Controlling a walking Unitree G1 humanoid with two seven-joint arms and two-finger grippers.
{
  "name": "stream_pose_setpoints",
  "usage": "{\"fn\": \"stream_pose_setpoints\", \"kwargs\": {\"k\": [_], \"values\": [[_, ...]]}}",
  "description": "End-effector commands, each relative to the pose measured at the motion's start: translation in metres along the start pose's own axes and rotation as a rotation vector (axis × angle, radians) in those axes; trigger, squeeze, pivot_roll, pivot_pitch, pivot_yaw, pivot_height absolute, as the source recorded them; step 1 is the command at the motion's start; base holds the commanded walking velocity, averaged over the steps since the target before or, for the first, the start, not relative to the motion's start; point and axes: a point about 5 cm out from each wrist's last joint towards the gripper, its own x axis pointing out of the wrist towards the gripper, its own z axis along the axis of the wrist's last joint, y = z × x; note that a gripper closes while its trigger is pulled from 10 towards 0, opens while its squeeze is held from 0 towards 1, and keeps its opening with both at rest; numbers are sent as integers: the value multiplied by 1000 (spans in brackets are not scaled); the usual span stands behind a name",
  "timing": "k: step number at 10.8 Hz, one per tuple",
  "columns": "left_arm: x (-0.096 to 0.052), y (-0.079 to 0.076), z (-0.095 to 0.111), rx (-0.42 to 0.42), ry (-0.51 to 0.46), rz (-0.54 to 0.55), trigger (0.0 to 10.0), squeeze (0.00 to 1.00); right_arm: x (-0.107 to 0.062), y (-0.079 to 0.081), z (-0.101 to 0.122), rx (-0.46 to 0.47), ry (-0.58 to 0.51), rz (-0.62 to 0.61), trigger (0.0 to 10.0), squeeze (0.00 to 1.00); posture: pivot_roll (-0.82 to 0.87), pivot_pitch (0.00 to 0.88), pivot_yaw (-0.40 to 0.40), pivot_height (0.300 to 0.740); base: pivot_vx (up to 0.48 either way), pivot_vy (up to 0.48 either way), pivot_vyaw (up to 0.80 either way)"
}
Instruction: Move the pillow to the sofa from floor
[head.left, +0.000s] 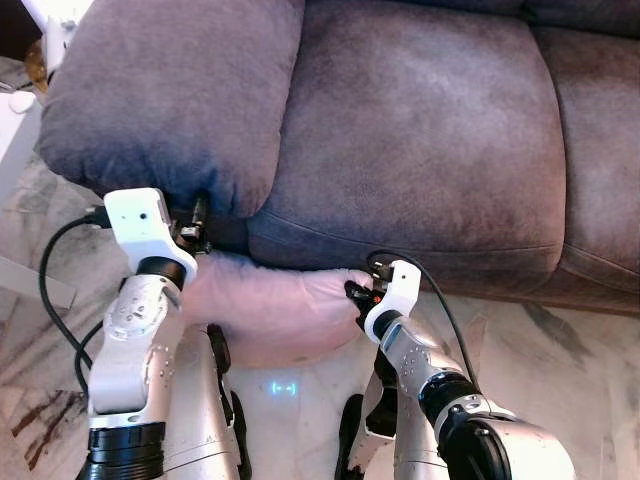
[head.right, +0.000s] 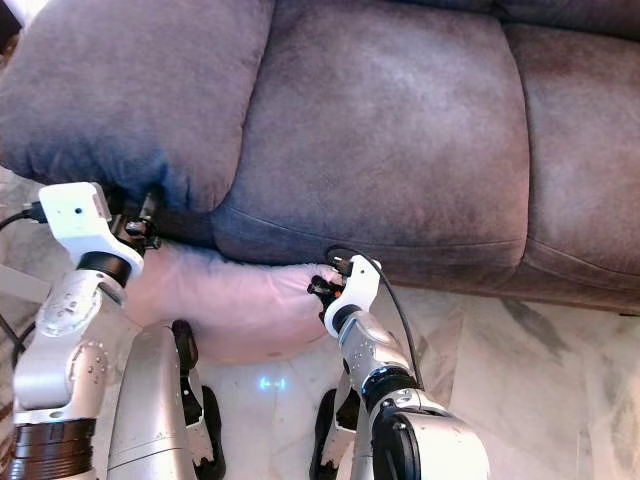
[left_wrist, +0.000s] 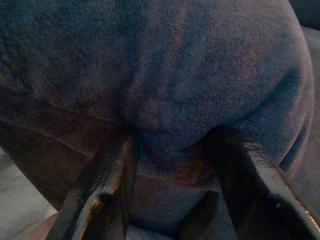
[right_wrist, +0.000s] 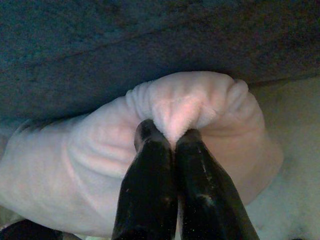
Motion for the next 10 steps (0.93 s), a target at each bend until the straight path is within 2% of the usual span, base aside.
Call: {"fn": "stream_pose_setpoints", "kwargs": {"k": [1, 3, 10], "values": [[-3, 2, -15, -6, 61, 6, 10000, 0, 0, 3, 2, -23, -18, 32, 10000, 0, 221, 287, -120, 513, 0, 0, 0], [-2, 3, -20, -3, 67, 9, 10000, 0, -2, -3, -1, -23, -17, 11, 10000, 0, 223, 269, -117, 513, 0, 0, 0], [1, 2, -24, -4, 58, 5, 10000, 0, -3, -6, -1, -38, -29, 10, 10000, 0, 218, 263, -119, 513, 0, 0, 0]]}}
